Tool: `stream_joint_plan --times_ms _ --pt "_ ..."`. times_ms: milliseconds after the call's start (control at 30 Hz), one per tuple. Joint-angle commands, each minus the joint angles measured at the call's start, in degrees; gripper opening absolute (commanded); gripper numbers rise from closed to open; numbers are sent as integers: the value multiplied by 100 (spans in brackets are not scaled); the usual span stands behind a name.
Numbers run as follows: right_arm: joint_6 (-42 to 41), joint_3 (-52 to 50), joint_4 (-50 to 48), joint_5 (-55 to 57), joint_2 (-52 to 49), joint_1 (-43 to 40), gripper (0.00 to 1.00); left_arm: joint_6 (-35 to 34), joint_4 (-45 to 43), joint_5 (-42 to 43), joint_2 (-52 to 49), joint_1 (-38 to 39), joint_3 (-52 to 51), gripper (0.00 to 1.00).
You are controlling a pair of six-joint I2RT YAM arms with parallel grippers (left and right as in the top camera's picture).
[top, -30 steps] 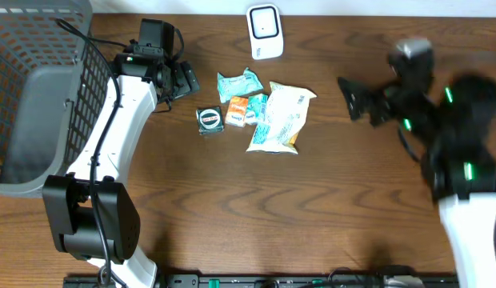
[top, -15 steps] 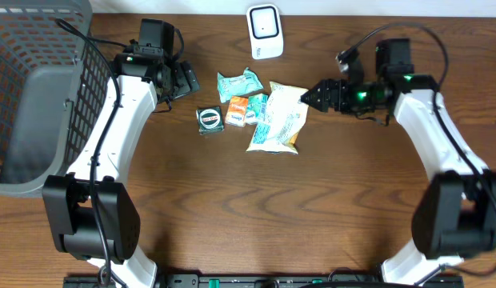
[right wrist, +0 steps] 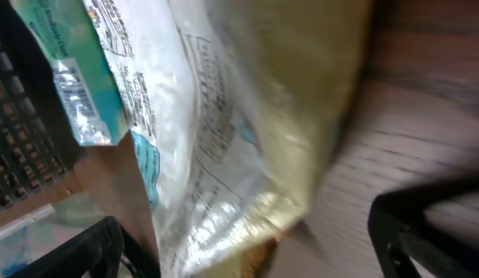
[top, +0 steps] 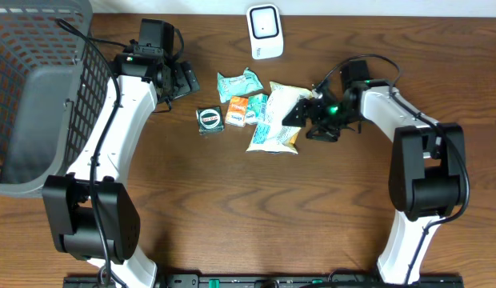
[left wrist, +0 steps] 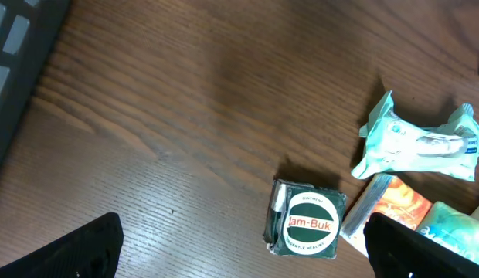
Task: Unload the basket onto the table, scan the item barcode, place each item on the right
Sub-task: 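Reach the right gripper to the cream snack bag and grasp it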
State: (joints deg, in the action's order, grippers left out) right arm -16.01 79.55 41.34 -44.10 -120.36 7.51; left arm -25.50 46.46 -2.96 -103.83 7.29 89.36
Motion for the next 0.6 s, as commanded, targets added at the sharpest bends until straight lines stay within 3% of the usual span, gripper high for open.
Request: stream_joint_plan --times_ms 0,233,267,367,500,533,567 --pt "-664 39 -103 634 -85 225 95 -13 22 -52 -26 2 44 98" --pt "-1340 -92 -651 1294 -227 717 86 -13 22 -52 -26 2 44 98" --pt "-1530 -101 -686 1493 -262 767 80 -11 22 -52 -26 2 44 98" --pt "-1626 -103 -754 1602 -361 796 45 -11 20 -52 -26 2 44 98" --pt "-1281 -96 -754 1652 -369 739 18 -13 20 -52 -26 2 44 98" --pt "-1147 -92 -750 1541 -369 704 1 -13 22 -52 -26 2 44 98" --pt "-970 -92 -752 1370 -369 662 1 -13 22 -52 -26 2 44 98"
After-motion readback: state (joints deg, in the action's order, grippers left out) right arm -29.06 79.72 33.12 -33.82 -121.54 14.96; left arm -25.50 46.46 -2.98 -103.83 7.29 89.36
